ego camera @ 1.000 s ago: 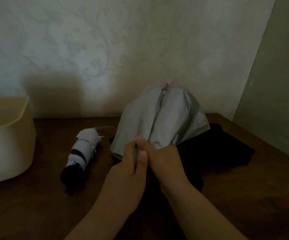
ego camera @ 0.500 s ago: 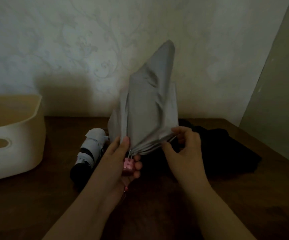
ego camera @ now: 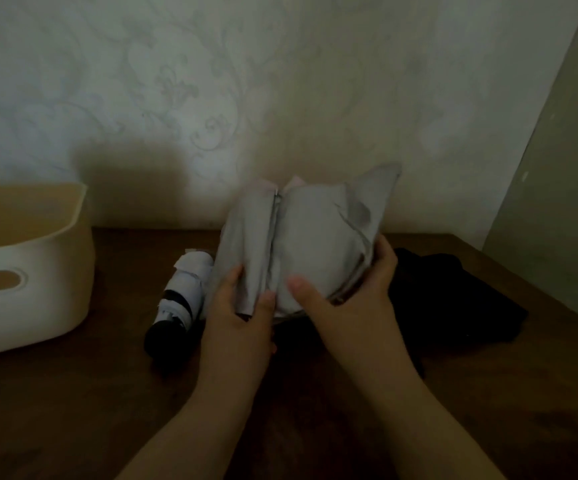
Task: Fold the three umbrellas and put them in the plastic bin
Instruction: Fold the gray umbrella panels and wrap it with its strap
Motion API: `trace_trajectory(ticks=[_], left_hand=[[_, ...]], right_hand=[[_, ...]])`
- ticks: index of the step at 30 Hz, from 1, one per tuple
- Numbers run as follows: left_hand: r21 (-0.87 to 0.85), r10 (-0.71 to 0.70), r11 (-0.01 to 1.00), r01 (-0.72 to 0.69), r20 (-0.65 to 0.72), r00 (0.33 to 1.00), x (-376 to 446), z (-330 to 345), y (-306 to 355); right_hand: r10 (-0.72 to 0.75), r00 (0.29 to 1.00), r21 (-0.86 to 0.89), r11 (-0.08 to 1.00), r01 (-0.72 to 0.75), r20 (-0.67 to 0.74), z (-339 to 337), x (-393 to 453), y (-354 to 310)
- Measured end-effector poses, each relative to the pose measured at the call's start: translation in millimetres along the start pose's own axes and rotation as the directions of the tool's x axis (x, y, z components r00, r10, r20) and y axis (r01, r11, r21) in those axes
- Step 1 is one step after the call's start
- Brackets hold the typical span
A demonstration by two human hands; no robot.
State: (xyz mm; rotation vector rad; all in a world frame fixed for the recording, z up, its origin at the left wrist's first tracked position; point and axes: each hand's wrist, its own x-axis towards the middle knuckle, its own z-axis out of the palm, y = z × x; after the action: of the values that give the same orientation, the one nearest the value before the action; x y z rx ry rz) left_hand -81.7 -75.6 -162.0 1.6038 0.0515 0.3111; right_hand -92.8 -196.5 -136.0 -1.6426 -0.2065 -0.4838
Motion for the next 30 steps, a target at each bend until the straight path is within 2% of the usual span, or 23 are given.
trace_trajectory(ticks=[3, 5, 10, 12, 14, 19, 24, 27, 30], left_hand=[[-0.008, 0.025, 1.000, -0.025, -0.045, 0.999, 0, -1, -2], [-0.022, 0.032, 0.999, -0.033, -0.053, 0.998, 0, -2, 0], [-0.082, 0.003, 0.997, -0.007, -0.049, 0.999, -1, 1, 2], [-0.049, 0.043, 0.998, -0.045, -0.042, 0.998, -2, 1, 2], [0.003, 0.100, 0.995, -0.100, -0.017, 0.995, -2, 0, 1], [0.030, 0.115, 0.993, -0.116, 0.036, 0.993, 0, 0, 0], [0.070, 0.069, 0.995, -0.075, 0.087, 0.994, 4, -4, -3], [0.028, 0.049, 0.998, -0.052, 0.110, 0.993, 4, -3, 3], [-0.034, 0.012, 0.999, -0.009, 0.092, 0.996, 2, -4, 9]], right_hand=[[0.125, 0.989, 0.069, 0.990, -0.120, -0.085, -4, 6, 10], [0.194, 0.977, 0.091, 0.978, -0.186, -0.089, -7, 8, 10], [0.091, 0.987, 0.308, 0.950, -0.045, -0.135, -1, 1, -1], [0.059, 0.993, 0.376, 0.926, -0.018, -0.098, 3, 0, -4], [0.024, 0.999, 0.333, 0.943, -0.013, -0.029, 9, 0, -5], [0.101, 0.993, 0.260, 0.959, -0.113, 0.058, 16, 2, -2], [0.143, 0.949, 0.002, 0.989, -0.150, 0.282, 23, 5, -25], [-0.052, 0.875, -0.159, 0.976, 0.145, 0.482, 41, 27, -21], [-0.099, 0.827, -0.285, 0.910, 0.300, 0.553, 48, 41, -27]])
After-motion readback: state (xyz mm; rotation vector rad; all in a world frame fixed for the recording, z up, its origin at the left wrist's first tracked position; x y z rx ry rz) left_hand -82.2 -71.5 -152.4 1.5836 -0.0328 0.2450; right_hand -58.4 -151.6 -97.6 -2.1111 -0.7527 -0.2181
